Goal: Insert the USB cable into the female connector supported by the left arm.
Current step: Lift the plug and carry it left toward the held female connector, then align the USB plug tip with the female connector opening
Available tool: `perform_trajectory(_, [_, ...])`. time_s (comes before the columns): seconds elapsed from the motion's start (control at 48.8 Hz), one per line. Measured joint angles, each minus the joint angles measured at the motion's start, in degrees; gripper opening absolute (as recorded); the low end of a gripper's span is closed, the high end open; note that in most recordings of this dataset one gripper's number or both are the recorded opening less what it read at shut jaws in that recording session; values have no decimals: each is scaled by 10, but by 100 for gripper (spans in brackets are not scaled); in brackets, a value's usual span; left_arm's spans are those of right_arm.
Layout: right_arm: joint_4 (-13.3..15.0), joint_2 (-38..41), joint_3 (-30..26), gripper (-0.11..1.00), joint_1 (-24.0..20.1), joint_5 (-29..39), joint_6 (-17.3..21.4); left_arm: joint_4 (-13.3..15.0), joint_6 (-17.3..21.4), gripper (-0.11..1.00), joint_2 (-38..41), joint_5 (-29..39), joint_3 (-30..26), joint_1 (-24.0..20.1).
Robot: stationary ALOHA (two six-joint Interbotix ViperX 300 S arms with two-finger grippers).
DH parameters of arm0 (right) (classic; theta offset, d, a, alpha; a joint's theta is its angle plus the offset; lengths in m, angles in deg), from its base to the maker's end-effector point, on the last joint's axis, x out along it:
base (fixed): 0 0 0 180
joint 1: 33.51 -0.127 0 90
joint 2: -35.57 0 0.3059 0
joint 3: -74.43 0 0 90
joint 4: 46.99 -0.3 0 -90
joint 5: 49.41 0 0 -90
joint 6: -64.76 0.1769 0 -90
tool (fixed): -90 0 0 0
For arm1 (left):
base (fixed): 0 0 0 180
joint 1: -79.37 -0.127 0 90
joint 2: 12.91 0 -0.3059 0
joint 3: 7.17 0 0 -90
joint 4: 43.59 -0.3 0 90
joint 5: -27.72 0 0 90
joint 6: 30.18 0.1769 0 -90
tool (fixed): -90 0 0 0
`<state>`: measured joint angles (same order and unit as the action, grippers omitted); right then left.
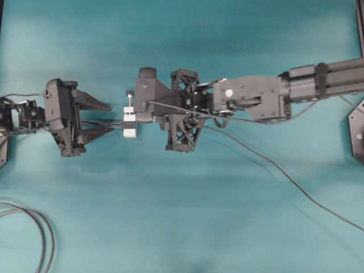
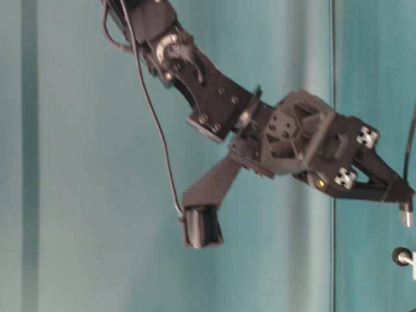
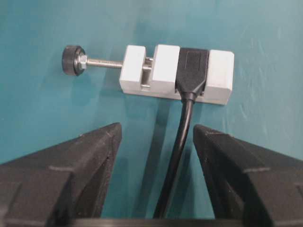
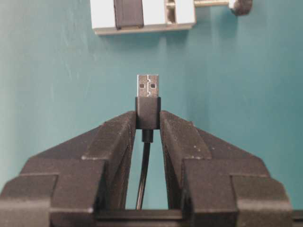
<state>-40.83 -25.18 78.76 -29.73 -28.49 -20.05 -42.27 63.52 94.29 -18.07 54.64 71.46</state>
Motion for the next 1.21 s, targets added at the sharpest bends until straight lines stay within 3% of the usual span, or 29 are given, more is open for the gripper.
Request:
perform_trajectory(0.267, [1, 25, -30, 22, 0, 11, 0, 0, 0, 72, 6, -2, -3, 2])
perform_trajectory(1.21, [3, 53, -32, 21, -10, -19, 1, -1, 0, 72, 34, -17, -26, 8])
